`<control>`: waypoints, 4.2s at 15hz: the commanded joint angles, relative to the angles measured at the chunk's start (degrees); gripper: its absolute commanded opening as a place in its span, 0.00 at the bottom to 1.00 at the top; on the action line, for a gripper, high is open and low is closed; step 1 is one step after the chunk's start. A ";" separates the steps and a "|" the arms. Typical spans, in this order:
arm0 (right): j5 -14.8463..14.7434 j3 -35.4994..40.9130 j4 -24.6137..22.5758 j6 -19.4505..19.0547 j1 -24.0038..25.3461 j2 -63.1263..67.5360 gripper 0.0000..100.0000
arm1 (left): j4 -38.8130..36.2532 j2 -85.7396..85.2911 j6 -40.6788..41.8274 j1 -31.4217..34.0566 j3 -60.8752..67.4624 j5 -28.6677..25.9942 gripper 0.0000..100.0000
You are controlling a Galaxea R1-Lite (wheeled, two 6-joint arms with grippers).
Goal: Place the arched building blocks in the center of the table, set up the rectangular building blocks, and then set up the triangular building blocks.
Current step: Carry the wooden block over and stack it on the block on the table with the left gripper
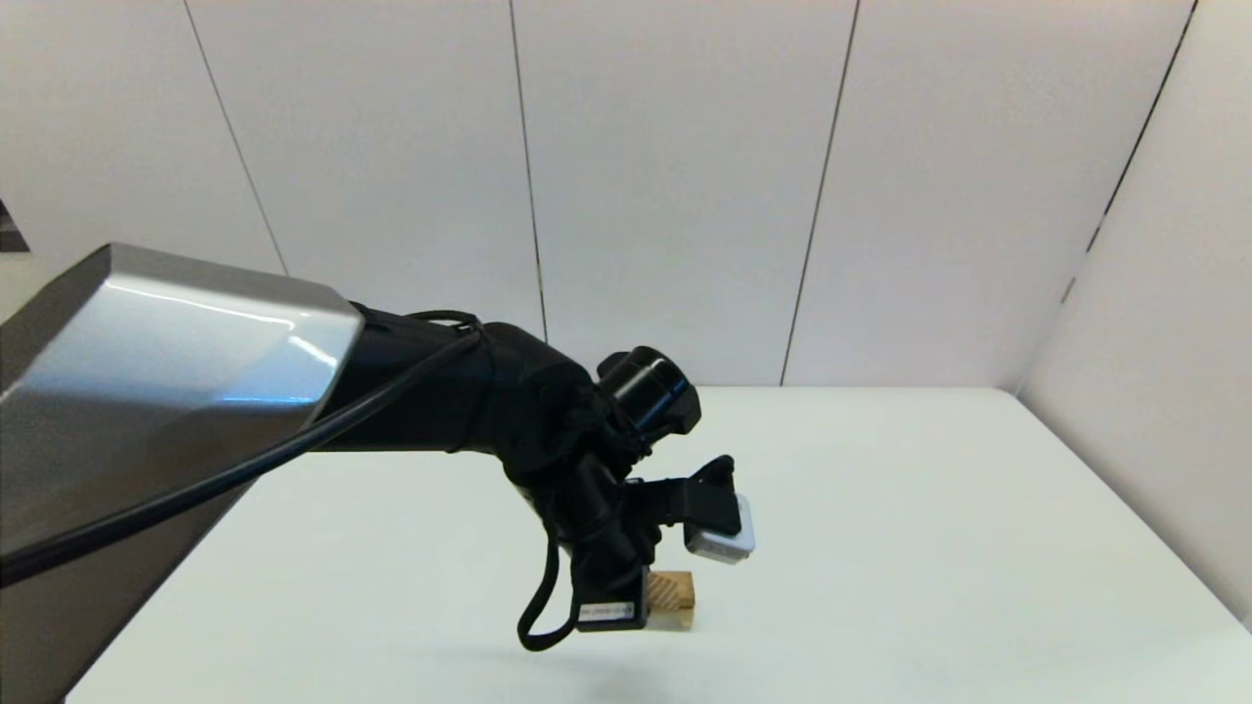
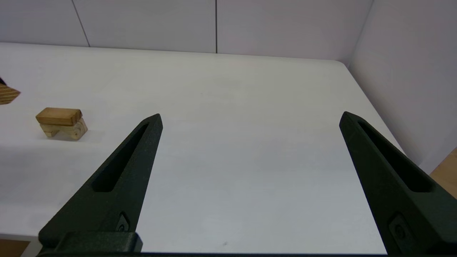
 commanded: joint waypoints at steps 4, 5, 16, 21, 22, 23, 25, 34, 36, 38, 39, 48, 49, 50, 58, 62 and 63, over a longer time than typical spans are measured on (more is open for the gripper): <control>0.05 0.09 0.00 -0.03 0.04 -0.01 1.00 | 0.32 3.68 -1.91 -0.48 -3.54 3.24 0.00; 0.05 0.09 0.00 -0.03 0.04 -0.01 1.00 | 0.50 4.20 -1.91 -0.48 -4.07 3.24 0.00; 0.05 0.09 0.00 -0.03 0.04 -0.01 1.00 | 0.32 9.21 -2.96 -0.57 -8.20 4.12 0.00; 0.05 0.09 0.00 -0.03 0.04 -0.01 1.00 | 0.32 10.36 -3.23 -0.40 -8.91 4.12 0.00; 0.05 0.09 0.00 -0.03 0.04 -0.01 1.00 | 0.23 10.44 -3.23 -0.40 -8.99 4.12 0.00; 0.05 0.09 0.00 -0.03 0.04 -0.01 1.00 | 0.23 10.53 -3.14 -0.31 -8.99 4.38 0.00; 0.05 0.09 0.00 -0.03 0.04 -0.01 1.00 | 0.23 10.71 -3.23 -0.31 -9.08 6.14 0.00; 0.05 0.09 0.00 -0.03 -0.04 -0.01 1.00 | 0.23 11.67 -3.05 -0.31 -10.22 6.40 0.00; 0.05 0.09 0.00 -0.03 -0.04 -0.01 1.00 | 0.23 12.11 -3.05 -0.31 -10.31 6.32 0.00; 0.05 0.09 0.00 -0.03 0.04 -0.01 1.00 | 0.23 12.47 -3.14 -0.31 -10.31 6.40 0.00; 0.05 0.09 0.00 -0.03 0.04 -0.01 1.00 | 0.23 12.55 -3.14 -0.31 -10.31 6.40 0.00; 0.05 0.09 0.00 -0.03 0.04 -0.01 1.00 | 0.32 12.55 -2.88 -0.22 -11.01 6.32 0.00; 0.05 0.09 0.00 -0.03 -0.04 -0.01 1.00 | 0.23 12.55 -2.88 -0.22 -11.01 6.32 0.00; 0.05 0.09 0.00 -0.03 0.04 -0.01 1.00 | 0.23 12.47 -2.70 -0.13 -11.01 6.32 0.00; 0.05 0.09 0.00 -0.03 0.04 -0.01 1.00 | 0.23 11.76 -2.26 -0.04 -10.84 6.32 0.00; 0.05 0.09 0.00 -0.03 0.04 -0.01 1.00 | 0.23 11.94 -2.17 -0.13 -10.84 6.40 0.00; 0.05 0.09 0.09 -0.03 -0.04 -0.01 1.00 | 0.23 11.94 -2.00 -0.13 -10.84 6.40 0.00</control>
